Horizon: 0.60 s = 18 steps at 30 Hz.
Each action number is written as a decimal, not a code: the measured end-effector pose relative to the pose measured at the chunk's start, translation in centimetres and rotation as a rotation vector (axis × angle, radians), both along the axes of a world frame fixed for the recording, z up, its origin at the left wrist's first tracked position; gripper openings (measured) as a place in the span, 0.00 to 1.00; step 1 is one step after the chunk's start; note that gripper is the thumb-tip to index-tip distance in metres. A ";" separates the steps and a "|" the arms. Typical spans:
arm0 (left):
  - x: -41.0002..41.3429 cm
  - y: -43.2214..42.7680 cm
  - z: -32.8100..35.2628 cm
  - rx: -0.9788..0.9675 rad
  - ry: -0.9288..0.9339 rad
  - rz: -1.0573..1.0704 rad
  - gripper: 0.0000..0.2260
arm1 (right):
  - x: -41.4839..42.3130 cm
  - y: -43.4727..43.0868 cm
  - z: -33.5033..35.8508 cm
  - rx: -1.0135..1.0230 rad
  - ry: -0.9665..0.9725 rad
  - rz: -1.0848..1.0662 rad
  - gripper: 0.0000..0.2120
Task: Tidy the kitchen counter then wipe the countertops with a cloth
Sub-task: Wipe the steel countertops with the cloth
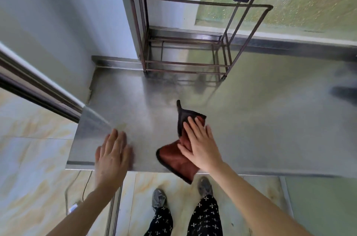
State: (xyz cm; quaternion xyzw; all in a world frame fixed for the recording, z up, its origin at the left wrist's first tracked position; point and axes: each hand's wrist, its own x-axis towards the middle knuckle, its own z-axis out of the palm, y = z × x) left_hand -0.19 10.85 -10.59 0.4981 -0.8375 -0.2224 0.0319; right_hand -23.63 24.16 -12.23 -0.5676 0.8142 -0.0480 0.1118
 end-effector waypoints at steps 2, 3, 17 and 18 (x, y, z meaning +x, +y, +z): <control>-0.4 0.6 -0.3 0.023 -0.029 -0.037 0.32 | -3.1 2.7 0.7 0.054 0.046 0.068 0.33; -0.6 0.7 -0.4 0.026 -0.041 -0.047 0.31 | -4.0 3.5 1.3 0.099 0.036 0.044 0.34; -0.3 0.9 -2.0 -0.092 -0.228 -0.123 0.26 | 7.5 -3.3 0.2 0.009 0.091 -0.139 0.26; -0.3 0.9 -2.0 -0.091 -0.230 -0.125 0.26 | 6.3 -2.7 0.0 0.014 0.116 -0.150 0.27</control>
